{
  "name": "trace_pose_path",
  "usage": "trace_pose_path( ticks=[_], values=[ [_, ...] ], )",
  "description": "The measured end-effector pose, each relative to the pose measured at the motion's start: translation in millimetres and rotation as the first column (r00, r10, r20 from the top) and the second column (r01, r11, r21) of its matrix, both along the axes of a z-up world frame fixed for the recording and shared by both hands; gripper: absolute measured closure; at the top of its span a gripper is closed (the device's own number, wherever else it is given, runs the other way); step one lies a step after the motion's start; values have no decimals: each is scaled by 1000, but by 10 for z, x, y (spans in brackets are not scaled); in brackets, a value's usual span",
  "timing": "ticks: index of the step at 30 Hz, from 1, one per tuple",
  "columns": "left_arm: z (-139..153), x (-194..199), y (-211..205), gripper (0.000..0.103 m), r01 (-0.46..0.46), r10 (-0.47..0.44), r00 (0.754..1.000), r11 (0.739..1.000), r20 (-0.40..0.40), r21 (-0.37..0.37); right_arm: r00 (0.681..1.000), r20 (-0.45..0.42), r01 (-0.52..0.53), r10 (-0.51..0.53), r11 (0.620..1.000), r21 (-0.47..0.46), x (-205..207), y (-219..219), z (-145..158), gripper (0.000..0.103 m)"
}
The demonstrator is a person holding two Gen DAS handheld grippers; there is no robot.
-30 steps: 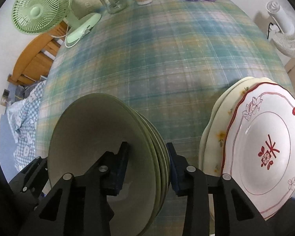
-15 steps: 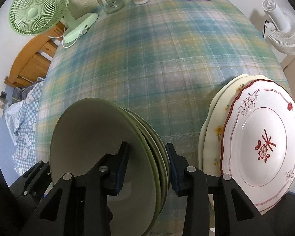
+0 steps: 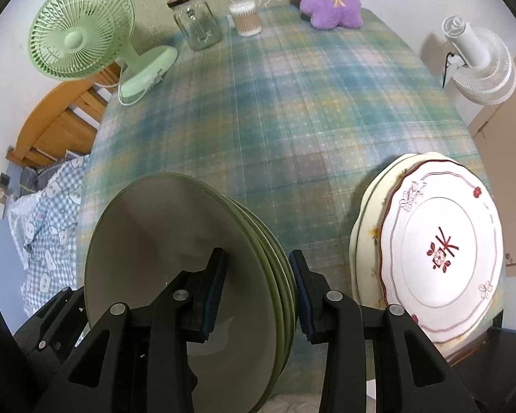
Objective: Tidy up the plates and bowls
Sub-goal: 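Carry the nested bowl stack with both grippers over the plate stack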
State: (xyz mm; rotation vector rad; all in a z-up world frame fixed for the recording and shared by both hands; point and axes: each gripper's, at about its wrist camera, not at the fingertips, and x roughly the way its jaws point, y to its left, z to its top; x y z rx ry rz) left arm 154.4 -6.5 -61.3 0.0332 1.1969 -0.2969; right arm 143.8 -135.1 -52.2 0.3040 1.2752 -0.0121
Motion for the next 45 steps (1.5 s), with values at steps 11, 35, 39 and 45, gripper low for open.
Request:
trace_pose_path(
  ticks=[11,35,39,45],
  values=[
    [184,-84,-145,53,14,-15,999,1000,53,21,998,48,28,-28,1000,4,-116,-124,199,62],
    [272,-267,-1324,53,-70,69,995,997,70,9,996,69,-46,47,999,-18,-202,-1318,348,62],
    [235,-257,-1513,53,-76,75,995,997,64,9,997,64,-50,51,999,-19,-197,-1510,309,62],
    [137,-243,-1764,53,-82,82,996,997,42,7,998,44,-54,55,998,-20,-191,-1761,208,62]
  ],
)
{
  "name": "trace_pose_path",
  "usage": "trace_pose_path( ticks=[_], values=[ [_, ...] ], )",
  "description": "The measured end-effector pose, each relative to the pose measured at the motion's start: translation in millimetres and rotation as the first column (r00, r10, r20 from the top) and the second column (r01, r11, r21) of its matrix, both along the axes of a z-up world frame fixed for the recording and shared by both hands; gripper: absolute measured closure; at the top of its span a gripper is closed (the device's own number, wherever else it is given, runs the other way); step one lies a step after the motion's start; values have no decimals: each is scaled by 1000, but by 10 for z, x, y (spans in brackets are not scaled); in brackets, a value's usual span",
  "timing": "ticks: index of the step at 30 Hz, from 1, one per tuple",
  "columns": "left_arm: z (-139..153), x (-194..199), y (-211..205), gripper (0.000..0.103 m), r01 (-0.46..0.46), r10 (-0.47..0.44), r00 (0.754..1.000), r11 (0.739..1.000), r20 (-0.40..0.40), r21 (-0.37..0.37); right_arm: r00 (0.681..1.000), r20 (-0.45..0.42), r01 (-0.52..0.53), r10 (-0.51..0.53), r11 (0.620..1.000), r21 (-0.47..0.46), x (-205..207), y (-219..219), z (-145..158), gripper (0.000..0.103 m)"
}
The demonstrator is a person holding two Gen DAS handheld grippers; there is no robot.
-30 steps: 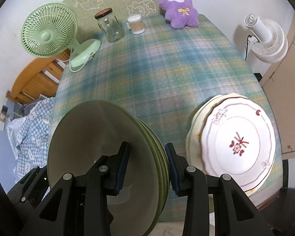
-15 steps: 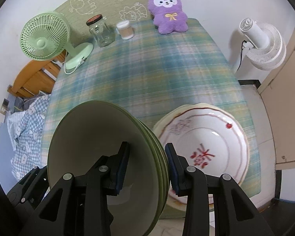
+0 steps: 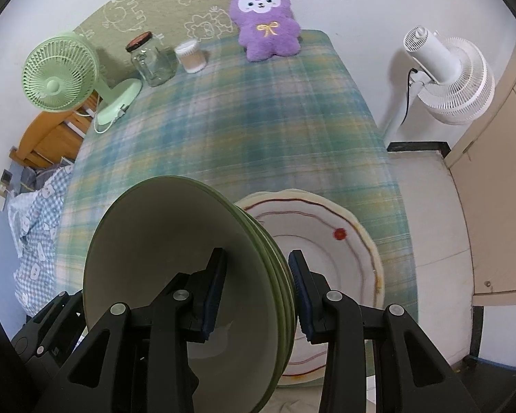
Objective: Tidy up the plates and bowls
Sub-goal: 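Carry the nested bowl stack with both grippers over the plate stack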
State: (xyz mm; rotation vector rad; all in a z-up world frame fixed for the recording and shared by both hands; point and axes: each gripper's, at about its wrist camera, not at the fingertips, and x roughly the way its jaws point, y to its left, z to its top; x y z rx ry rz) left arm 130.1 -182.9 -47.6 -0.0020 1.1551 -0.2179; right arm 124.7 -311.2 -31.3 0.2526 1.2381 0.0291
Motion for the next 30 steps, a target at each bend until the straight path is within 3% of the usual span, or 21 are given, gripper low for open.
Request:
trace_pose_path(
  ticks=[21,30],
  values=[
    [-375,10,-480,53,-13,14,994,1000,-106,14,994,-105,10,-7,1000,24,15,-480,-428,62],
    [-389,65,-569,53,-14,19,998,998,-67,63,996,-88,-19,18,1000,-2,99,-487,-474,62]
  ],
)
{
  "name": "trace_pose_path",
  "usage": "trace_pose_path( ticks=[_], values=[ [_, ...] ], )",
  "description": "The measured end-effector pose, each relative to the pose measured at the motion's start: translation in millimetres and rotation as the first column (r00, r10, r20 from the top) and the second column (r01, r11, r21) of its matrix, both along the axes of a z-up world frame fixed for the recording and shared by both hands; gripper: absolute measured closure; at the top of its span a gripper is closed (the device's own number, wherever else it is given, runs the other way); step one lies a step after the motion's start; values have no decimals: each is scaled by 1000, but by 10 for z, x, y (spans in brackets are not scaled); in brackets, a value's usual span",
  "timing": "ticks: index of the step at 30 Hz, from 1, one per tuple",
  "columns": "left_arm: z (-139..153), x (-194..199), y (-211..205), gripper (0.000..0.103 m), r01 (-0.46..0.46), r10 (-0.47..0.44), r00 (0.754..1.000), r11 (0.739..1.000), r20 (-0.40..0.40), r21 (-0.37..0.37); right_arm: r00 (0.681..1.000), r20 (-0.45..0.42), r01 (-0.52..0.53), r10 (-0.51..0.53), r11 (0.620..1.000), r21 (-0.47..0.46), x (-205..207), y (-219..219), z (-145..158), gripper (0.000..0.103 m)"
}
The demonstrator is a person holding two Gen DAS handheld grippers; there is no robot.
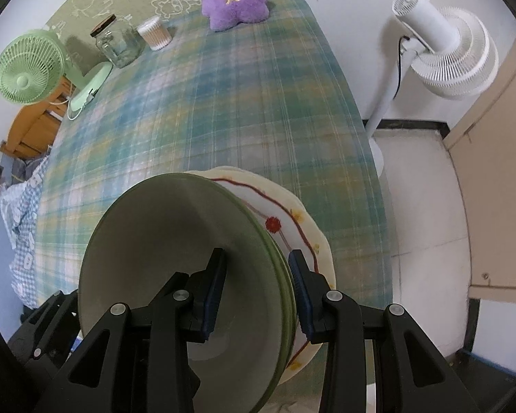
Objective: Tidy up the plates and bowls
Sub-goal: 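Carry the nested bowl stack with both grippers over the plate stack, then lower the bowl stack onto the plates and open both grippers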
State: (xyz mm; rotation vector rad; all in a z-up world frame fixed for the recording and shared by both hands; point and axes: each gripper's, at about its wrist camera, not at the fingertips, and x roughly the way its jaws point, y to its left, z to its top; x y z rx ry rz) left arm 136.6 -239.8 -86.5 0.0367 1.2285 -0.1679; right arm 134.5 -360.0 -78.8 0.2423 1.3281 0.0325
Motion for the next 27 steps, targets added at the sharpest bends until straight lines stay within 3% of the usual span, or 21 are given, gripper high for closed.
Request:
trace_pose_path(
  ticks=[6,15,20,27],
  values=[
    [-15,-8,-14,52,0,0,1000,1000,-2,15,1000,7,-12,12,1000,-2,-9,5,2,62],
    [23,-54,2,38,44,-44,999,999,21,10,997,68,-20,24,998,-55,-108,65,97,58],
    [136,-86,15,25,58,-59,997,998,56,20,993,118,2,11,994,-107,-174,79,243,36],
    [366,-152,107,19,59,-65,989,997,130,50,984,180,20,2,992,-124,-253,146,468,33]
  ],
)
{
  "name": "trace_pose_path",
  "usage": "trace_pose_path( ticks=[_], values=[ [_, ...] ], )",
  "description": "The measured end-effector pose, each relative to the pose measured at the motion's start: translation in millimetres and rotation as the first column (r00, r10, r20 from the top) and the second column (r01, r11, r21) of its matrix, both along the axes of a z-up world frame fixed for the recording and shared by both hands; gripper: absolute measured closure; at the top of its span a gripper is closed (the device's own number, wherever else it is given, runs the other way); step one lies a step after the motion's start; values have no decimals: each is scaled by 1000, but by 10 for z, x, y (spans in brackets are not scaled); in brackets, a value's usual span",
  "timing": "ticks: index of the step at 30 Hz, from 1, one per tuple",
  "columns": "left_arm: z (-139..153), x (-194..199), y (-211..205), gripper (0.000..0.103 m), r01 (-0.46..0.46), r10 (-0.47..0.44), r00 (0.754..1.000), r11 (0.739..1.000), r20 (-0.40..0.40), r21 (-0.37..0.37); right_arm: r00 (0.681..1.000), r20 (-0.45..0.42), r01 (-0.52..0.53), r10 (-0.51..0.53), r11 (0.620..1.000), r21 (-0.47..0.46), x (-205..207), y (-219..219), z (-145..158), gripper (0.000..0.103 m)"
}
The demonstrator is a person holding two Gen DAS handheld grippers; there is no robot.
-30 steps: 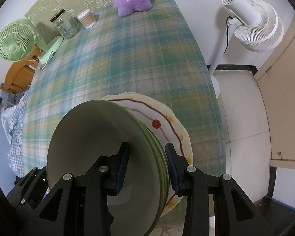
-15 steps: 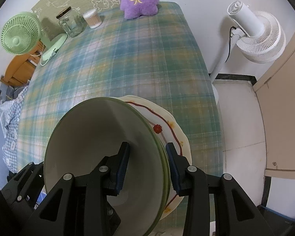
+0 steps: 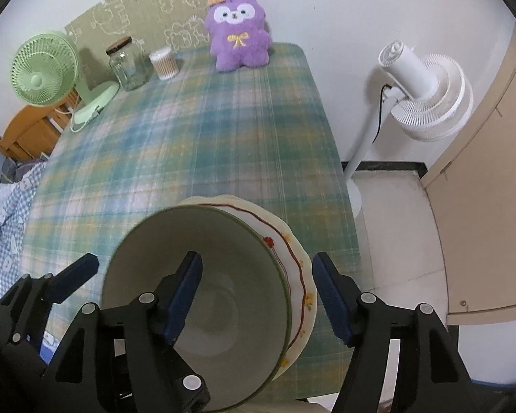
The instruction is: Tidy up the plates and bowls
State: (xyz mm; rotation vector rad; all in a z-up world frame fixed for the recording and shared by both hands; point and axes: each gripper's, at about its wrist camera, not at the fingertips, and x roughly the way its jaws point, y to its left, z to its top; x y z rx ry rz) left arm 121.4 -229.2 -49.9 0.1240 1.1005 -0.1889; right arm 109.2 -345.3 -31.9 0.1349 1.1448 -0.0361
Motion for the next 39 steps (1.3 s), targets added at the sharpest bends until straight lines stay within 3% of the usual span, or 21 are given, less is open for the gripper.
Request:
trace_pose_path(
  ticks=[11,23,29,34,39],
  values=[
    [417,-74,619,16,-33,37,987,999,154,-25,988,150,54,-48,998,-31,-148,361,496,33],
    [746,-175,1674,15,-20,34,957,999,288,-50,956,271,137,-115,989,-62,-347,1309,838,33],
    [783,-233,2250,12,5,11,934,999,357,-43,929,337,184,-152,981,-63,-491,1739,887,33],
    [774,-327,2539,3,7,11,915,999,404,-42,923,362,164,-129,984,-67,-620,2012,838,33],
    [658,-521,2711,0,-17,33,891,999,453,-41,912,398,146,-100,985,-88,-767,2176,699,30]
  ],
)
